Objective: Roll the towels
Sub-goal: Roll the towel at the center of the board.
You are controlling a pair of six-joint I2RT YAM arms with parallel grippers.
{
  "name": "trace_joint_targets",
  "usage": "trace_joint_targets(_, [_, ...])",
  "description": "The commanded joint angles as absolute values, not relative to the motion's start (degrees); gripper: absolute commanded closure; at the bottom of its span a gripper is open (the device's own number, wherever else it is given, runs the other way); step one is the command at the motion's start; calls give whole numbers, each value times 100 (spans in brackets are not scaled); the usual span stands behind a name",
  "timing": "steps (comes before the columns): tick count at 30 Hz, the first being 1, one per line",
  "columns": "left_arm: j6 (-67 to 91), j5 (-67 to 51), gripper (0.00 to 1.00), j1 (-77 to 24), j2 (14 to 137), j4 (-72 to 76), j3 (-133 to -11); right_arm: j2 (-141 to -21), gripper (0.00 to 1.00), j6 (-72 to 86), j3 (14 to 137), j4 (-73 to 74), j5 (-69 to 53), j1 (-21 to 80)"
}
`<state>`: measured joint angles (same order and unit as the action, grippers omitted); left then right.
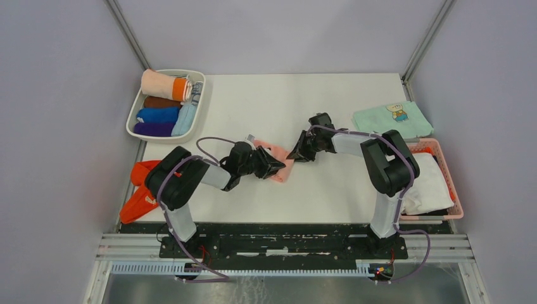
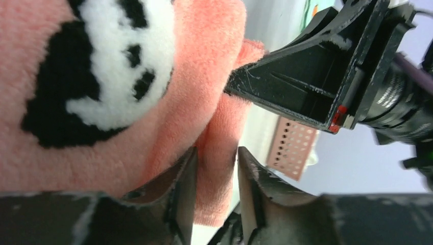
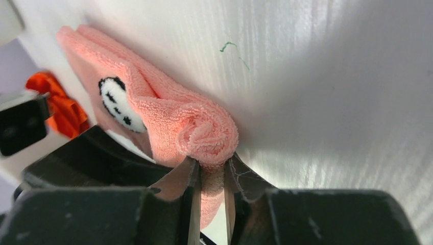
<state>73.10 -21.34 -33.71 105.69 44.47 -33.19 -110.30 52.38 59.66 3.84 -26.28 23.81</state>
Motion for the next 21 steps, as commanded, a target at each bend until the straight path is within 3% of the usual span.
trace_joint_targets(1, [6152,-1394,56,-3639,9683,2733,-3675,-10769,91,4961,6429,2179,-1356,2559])
trace_joint_targets(10, [4251,1999,42,-5221,8556,-188,-4909,-10717,93,5176,7034,3197,-755,2788])
trace_joint_targets(21, [2372,4642,40,-6905,9967,-880,-6514,-10754,93,5260,7096,3290,-852,2801])
